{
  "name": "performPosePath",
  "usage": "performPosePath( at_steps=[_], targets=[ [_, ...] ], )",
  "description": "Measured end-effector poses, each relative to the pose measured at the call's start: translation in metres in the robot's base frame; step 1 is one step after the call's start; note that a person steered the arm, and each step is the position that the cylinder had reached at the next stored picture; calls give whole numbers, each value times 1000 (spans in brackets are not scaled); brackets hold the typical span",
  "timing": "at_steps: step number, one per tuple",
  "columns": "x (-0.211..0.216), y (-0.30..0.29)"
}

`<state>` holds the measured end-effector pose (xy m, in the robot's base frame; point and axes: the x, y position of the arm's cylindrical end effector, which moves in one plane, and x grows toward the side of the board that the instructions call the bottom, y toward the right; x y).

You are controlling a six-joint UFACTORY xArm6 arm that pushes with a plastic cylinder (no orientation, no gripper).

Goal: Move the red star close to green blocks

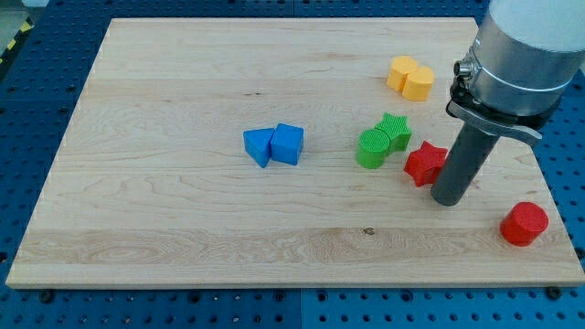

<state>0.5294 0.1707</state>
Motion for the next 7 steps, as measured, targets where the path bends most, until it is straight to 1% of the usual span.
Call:
performPosePath(
  at_steps=[2, 4, 5, 7],
  targets=[
    [-12, 25],
    [-27, 33],
    [-43, 24],
    [-50, 21]
  ],
)
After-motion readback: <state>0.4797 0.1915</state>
